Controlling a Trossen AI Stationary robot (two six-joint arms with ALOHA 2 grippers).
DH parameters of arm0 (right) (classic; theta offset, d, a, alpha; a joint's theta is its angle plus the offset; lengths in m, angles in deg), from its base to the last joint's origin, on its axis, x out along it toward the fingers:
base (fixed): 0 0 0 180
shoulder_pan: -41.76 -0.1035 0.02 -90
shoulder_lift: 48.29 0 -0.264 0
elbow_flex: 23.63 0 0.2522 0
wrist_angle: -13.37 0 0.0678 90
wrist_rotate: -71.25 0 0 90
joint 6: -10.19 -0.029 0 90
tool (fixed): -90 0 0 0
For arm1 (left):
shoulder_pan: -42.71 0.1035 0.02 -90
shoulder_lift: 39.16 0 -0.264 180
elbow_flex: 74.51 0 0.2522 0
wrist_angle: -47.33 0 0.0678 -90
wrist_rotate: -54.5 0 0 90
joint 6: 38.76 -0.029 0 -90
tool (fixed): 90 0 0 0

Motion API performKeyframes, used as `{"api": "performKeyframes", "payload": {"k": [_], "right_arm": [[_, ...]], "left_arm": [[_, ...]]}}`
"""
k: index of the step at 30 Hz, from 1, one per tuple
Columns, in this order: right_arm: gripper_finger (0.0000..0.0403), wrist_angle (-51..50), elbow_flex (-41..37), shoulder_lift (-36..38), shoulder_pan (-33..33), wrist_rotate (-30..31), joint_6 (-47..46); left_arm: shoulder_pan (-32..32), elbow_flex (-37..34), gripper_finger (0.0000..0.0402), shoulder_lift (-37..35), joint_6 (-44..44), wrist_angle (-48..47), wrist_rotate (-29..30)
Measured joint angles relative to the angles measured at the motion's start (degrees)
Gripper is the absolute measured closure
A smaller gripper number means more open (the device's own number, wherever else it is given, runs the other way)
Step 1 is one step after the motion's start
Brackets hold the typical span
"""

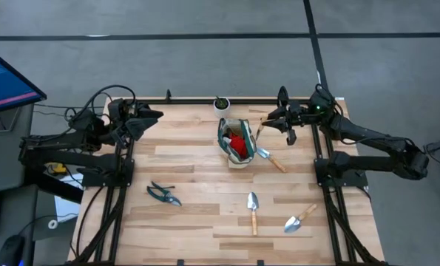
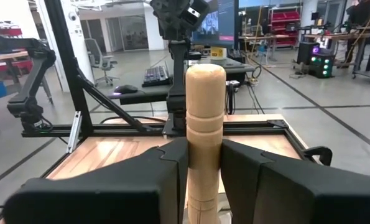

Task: Pick & Place Garden tools in Gardening bag
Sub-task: Put the brown trowel into the green gardening bag

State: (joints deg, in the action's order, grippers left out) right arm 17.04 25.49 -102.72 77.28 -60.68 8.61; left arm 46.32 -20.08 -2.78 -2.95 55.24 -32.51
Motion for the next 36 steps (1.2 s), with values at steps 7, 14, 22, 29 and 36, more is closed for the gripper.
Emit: {"api": "performKeyframes", "payload": {"k": [7,14,22,29,36], "right_arm": [[0.0339,1.6,0.0,0.0,0.7,-1.2,-0.6],[0.0339,1.6,0.0,0.0,0.7,-1.7,-0.9],[0.0339,1.6,0.0,0.0,0.7,-1.8,-0.9],[0.0339,2.2,0.0,-1.0,2.5,-2.0,-0.7],[0.0339,6.6,0.0,-6.5,3.9,-6.4,0.1]], "left_arm": [[0.0,0.0,0.0215,0.0,0.0,0.0,0.0],[0.0,0.0,0.0215,0.0,0.0,0.0,0.0],[0.0,0.0,0.0215,0.0,0.0,0.0,0.0],[0.0,0.0,0.0215,0.0,0.0,0.0,0.0],[0.0,0.0,0.0215,0.0,0.0,0.0,1.3]]}}
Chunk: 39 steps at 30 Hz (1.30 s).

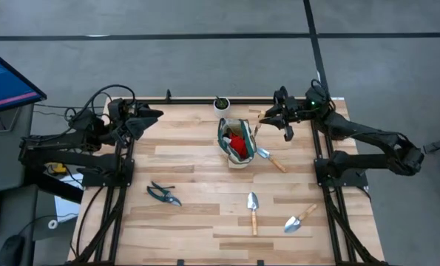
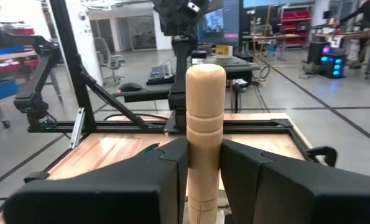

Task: Pick & Place Garden tools in Gardening bag
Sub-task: Put the brown trowel into the green gardening bag

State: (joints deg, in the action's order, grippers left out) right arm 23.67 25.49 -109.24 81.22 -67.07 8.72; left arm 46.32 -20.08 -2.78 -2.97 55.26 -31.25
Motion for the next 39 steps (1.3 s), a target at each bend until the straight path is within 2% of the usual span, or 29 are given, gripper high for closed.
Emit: {"api": "performKeyframes", "payload": {"k": [7,13,21,33,39], "right_arm": [[0.0339,7.3,0.0,-7.5,0.9,-1.4,0.9],[0.0339,8.8,0.0,-9.4,5.2,-2.7,4.9],[0.0339,12.6,0.0,-13.2,10.1,-6.4,3.5],[0.0339,5.3,0.1,-14.7,10.0,-7.3,2.5],[0.0339,0.7,0.1,-15.0,6.1,-7.1,2.9]], "left_arm": [[0.0,0.0,0.0215,0.0,0.0,0.0,1.1],[0.0,0.0,0.0215,0.0,0.0,0.0,2.5],[0.0,0.0,0.0215,0.3,-1.1,0.1,6.0],[0.0,0.0,0.0215,2.4,-1.3,0.1,6.3],[0.0,0.0,0.0215,2.4,-1.1,0.3,6.3]]}}
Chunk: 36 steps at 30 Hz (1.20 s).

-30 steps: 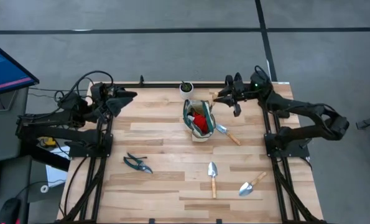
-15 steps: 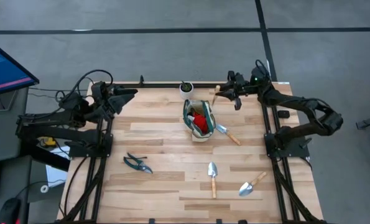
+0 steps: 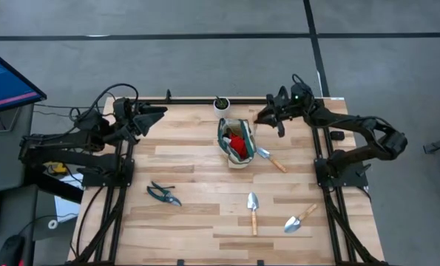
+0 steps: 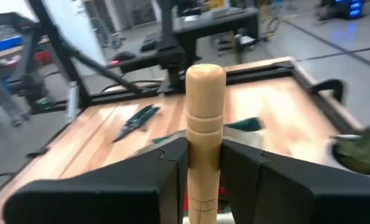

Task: Pick & Place Garden tools in Gardening bag
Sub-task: Put the brown trowel into the green gardening bag

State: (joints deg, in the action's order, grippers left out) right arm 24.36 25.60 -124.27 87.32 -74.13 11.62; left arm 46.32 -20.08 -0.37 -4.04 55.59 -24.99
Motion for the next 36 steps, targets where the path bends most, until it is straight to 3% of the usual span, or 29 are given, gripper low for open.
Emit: {"api": "performKeyframes", "payload": {"k": [11,17,25,32,36], "right_arm": [[0.0339,1.2,0.0,-0.1,-11.8,10.3,-0.9],[0.0339,1.3,0.8,-0.1,-12.5,9.5,-2.6],[0.0339,1.1,6.7,1.3,-10.0,5.9,0.5],[0.0339,-1.5,8.7,1.4,-2.8,5.2,4.7],[0.0339,-4.7,8.7,1.4,1.0,0.4,6.0]], "left_arm": [[0.0,0.0,0.0215,-0.2,0.0,0.3,-0.7],[0.0,0.0,0.0215,-0.2,-1.4,0.4,-0.8],[0.0,0.0,0.0215,-0.2,-1.5,0.3,-0.8],[0.0,0.0,0.0215,-0.1,-1.5,0.3,-0.6],[0.0,0.0,0.0215,0.0,-1.5,0.3,0.5]]}}
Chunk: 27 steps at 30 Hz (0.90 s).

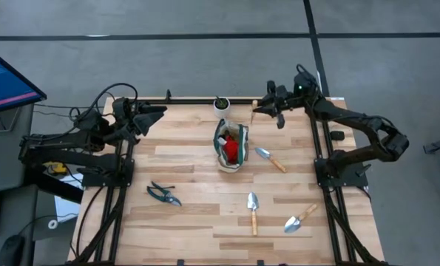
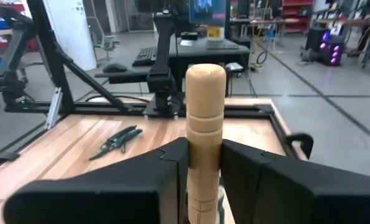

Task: Pick & Place Garden tools in Gardening bag
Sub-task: Put the brown trowel into the green gardening bag

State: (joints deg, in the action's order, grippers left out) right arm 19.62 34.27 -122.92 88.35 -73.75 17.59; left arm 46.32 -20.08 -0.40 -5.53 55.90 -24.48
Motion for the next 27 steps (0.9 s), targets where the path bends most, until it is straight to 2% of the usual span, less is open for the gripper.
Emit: {"api": "performKeyframes", "payload": {"k": [5,15,24,27], "right_arm": [[0.0339,-3.9,-0.4,0.0,0.3,-0.5,2.9],[0.0339,-3.0,-0.6,-2.6,-6.7,1.1,3.7],[0.0339,-2.8,-0.7,0.3,-10.8,1.4,-0.9],[0.0339,-3.0,-0.6,0.9,-13.1,3.2,-1.3]], "left_arm": [[0.0,0.0,0.0215,0.0,0.0,0.0,0.8],[0.0,0.0,0.0215,0.0,0.0,0.0,2.6],[0.0,0.0,0.0215,0.0,0.0,-0.1,2.5],[0.0,0.0,0.0215,0.0,0.0,-0.1,2.5]]}}
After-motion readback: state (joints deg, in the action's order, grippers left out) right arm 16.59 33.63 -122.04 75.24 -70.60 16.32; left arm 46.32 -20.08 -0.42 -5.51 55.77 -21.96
